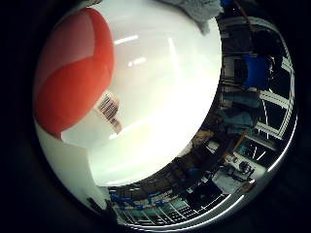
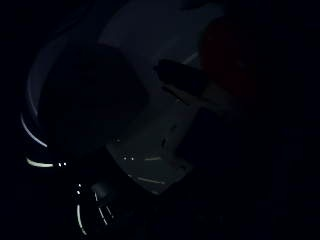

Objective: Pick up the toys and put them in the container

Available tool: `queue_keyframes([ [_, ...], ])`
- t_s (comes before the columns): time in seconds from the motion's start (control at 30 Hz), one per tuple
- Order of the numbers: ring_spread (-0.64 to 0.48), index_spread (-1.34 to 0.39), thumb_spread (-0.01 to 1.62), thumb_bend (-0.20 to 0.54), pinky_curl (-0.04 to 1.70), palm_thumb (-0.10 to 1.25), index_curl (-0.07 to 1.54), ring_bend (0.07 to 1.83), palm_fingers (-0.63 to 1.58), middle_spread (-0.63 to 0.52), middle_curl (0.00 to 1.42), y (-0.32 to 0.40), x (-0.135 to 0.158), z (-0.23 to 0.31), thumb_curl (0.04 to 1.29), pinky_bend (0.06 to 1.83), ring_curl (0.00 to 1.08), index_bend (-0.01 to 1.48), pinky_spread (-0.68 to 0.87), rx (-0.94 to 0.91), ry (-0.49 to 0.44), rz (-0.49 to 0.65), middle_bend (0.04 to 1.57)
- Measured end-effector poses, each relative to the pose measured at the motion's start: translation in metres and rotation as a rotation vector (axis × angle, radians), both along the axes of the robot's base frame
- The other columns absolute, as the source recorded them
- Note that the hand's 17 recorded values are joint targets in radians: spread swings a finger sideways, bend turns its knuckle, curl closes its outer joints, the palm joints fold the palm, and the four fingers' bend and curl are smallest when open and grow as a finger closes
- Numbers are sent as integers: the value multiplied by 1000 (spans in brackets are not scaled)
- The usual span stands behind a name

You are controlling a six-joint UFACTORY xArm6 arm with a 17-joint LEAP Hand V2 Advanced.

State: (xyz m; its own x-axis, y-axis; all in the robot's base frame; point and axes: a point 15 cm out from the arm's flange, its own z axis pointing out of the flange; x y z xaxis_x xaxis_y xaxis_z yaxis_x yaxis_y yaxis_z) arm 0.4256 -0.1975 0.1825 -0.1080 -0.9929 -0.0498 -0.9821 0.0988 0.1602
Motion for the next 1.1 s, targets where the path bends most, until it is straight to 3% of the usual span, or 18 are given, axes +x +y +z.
queue_keyframes([
  [0.13,-273,-301,1202,-4,610,816,505,1221,1208,-219,711,-2,-2,26,337,1223,592,866,-331,-17,-33,2,1100],
  [0.23,-269,-256,1195,-5,717,882,614,1299,1119,-205,775,2,-9,61,354,1325,670,1062,-270,-38,-82,20,1219],
  [0.53,-271,-216,1188,-12,883,951,685,1322,1054,-175,818,49,-75,181,405,1331,785,1164,-202,-69,-185,83,1308],
  [0.63,-273,-216,1189,-10,928,958,691,1310,1055,-171,821,78,-91,218,424,1304,811,1175,-197,-88,-247,135,1309],
  [0.73,-275,-216,1190,-12,974,958,694,1303,1057,-169,822,115,-106,236,438,1271,835,1177,-198,-72,-250,202,1308],
  [0.9,-278,-219,1191,-12,1042,961,697,1287,1058,-168,823,166,-98,279,458,1242,867,1164,-205,-71,-328,263,1306],
  [1.1,-283,-223,1193,-12,1105,957,703,1265,1065,-166,822,216,-88,293,481,1203,895,1149,-214,-49,-361,299,1306],
])
